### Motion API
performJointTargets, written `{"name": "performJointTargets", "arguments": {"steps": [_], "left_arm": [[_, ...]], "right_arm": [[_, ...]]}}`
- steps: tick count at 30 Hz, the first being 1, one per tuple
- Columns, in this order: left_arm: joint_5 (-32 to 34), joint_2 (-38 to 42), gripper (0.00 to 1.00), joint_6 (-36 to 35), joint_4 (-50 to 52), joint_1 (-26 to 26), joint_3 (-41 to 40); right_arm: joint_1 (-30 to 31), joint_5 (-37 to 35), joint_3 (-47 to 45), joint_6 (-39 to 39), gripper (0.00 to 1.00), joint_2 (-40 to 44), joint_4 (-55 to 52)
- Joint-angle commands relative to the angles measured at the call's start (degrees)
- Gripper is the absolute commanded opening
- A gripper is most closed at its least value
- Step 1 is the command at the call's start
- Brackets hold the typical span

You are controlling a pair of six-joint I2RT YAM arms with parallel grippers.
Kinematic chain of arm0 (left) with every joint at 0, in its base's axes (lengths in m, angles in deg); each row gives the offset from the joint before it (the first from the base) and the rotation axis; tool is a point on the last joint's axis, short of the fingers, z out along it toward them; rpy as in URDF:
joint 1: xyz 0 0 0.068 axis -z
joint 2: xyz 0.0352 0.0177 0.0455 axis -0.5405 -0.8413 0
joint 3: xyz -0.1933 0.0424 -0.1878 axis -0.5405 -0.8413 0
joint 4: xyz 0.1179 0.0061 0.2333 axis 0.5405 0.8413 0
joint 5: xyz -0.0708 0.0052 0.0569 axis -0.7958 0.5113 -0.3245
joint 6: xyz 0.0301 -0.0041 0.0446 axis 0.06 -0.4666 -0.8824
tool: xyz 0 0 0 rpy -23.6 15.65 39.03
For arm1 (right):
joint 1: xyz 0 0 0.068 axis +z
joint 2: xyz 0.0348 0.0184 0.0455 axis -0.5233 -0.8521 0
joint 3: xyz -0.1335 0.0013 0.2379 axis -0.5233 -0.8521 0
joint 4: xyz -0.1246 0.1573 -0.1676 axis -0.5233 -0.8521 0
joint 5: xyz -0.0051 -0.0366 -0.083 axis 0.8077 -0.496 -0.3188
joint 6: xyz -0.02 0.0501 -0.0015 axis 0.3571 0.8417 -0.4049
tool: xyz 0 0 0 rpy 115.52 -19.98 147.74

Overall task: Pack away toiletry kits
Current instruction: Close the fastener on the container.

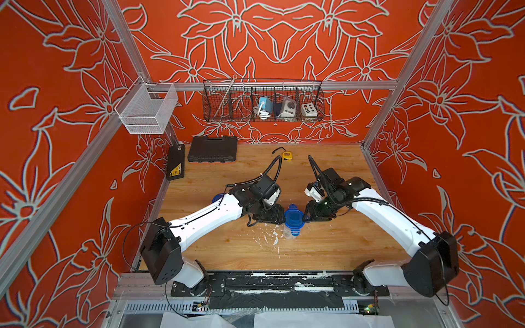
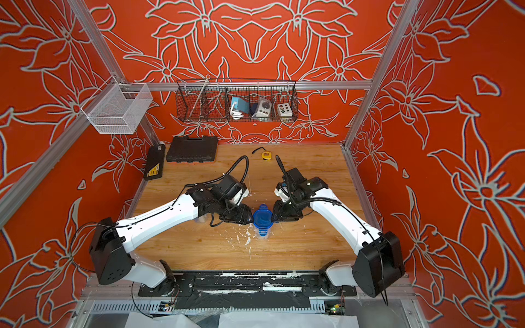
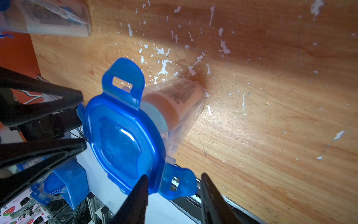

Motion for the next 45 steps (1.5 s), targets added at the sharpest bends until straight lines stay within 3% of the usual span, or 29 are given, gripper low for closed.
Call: {"name": "performJointTargets", "arguments": {"steps": [1,5,14,45], "left_arm": [[5.45,2.34,0.64,-0.55,5.73,0.18,3.18],[3.16,2.08,0.61,0.02,6.14,0.47,6.47],[0.77,-0.21,0.52,1.05,3.19,1.27,6.45],[0.48,-4.86,0.44,0.86,-0.93,2.77,3.41]], "right_arm": [[0.43,-3.74,3.29,-1.23,0.52,0.96,-4.17],[0.45,-4.57,5.80,-1.12,0.55,1.03,-4.99],[1.18,-3.82,5.74,-1.30,0.50,-0.20,-3.87],[3.54,-2.56,2.96,-1.56,0.43,-3.56,-1.07]]}}
